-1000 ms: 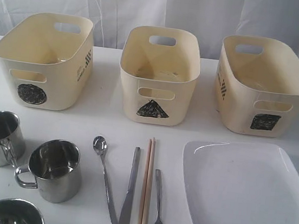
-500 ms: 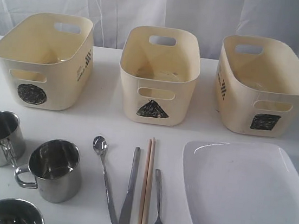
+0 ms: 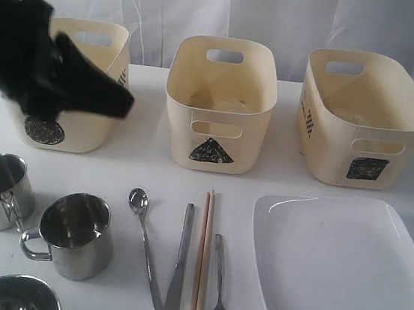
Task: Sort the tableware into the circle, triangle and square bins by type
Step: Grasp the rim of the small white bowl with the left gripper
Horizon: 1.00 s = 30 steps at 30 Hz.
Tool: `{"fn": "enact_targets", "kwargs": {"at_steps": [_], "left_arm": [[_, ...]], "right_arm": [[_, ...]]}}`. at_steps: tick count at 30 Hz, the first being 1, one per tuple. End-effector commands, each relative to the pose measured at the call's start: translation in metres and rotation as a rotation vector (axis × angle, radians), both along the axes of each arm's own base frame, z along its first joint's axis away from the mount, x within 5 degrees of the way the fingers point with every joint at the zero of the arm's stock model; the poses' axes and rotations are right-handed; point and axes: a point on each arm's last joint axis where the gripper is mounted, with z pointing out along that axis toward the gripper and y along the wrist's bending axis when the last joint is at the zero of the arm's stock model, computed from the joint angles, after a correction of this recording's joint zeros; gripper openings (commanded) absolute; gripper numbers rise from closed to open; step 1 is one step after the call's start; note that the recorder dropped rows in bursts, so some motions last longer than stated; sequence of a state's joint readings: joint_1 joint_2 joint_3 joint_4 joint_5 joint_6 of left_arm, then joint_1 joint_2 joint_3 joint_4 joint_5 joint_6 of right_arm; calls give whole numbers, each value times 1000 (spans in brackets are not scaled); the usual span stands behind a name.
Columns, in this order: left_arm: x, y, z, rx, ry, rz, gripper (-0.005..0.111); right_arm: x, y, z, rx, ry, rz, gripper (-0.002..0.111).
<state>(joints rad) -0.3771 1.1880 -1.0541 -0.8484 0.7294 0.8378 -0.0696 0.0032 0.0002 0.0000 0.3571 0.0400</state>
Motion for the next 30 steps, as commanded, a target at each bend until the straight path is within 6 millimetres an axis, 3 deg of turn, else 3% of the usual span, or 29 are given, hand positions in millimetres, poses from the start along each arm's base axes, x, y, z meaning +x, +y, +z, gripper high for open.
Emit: {"fn": "enact_targets", "kwargs": {"at_steps": [1, 6, 8, 10, 13, 15, 24, 30], "left_arm": [[0, -25, -48, 119, 51, -111, 0], [-10, -54, -91, 214, 69, -324, 0], [-15, -63, -104, 238, 92, -382, 5], [-18, -70, -114, 257, 113, -422, 17], [-15, -79, -130, 268, 162, -423, 57], [-13, -84, -138, 249, 217, -406, 67], [-10, -93, -182, 281, 357, -502, 67], [-9, -95, -198, 295, 272, -650, 66]], "right_arm": [[0, 0, 2, 0, -18, 4, 0], [0, 0, 2, 0, -18, 4, 0], [0, 0, 2, 0, -18, 4, 0], [0, 0, 2, 0, -18, 4, 0], [0, 0, 2, 0, -18, 4, 0], [0, 0, 2, 0, -18, 4, 0], [0, 0, 2, 0, -18, 4, 0], [0, 0, 2, 0, -18, 4, 0]]}}
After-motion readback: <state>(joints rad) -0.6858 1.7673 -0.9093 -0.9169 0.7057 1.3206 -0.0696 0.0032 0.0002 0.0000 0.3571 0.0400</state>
